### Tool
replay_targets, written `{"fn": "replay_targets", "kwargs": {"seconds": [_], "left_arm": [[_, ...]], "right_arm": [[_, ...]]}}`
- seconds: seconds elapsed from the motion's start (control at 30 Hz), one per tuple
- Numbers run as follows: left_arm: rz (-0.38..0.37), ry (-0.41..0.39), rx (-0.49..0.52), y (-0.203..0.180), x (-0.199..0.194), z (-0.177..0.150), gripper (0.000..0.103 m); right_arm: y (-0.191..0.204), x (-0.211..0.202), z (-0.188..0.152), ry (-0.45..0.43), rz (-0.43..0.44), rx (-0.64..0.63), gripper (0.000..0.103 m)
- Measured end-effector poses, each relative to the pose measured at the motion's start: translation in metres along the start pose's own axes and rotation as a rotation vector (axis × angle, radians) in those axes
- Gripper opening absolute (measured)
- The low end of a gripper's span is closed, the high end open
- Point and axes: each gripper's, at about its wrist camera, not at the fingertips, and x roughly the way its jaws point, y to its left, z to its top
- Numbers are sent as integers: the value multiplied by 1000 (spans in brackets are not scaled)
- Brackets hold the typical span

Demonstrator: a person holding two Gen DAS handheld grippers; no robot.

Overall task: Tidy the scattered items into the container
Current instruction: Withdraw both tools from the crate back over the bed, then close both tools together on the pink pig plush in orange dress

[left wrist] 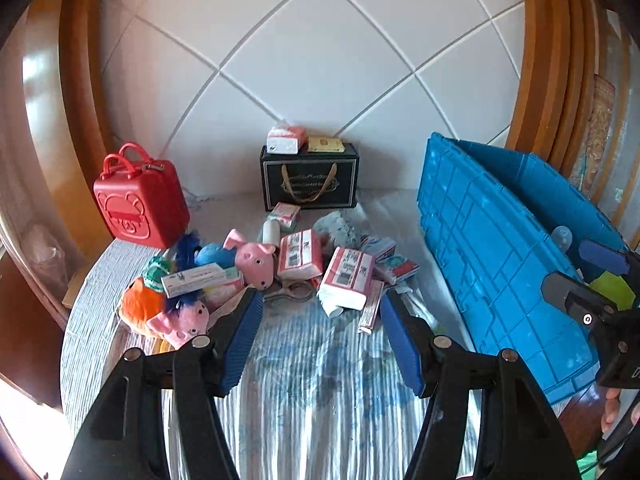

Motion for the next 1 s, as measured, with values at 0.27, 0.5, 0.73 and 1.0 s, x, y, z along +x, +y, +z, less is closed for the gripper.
{"fn": "replay_targets", "kwargs": {"seconds": [0.27,0.5,0.73,1.0], "left_arm": [[81,108,-137,65,58,-29,60],[225,160,-246,143,83,-51,60],[297,194,-312,218,90,-60,61],[235,230,-254,305,135,-45,60]], "right_arm": [[23,68,-14,46,121,-27,103],[22,125,-13,103,201,16,103],[65,170,-9,180,256,-1,103],[149,215,-14,236,229,14,103]]}}
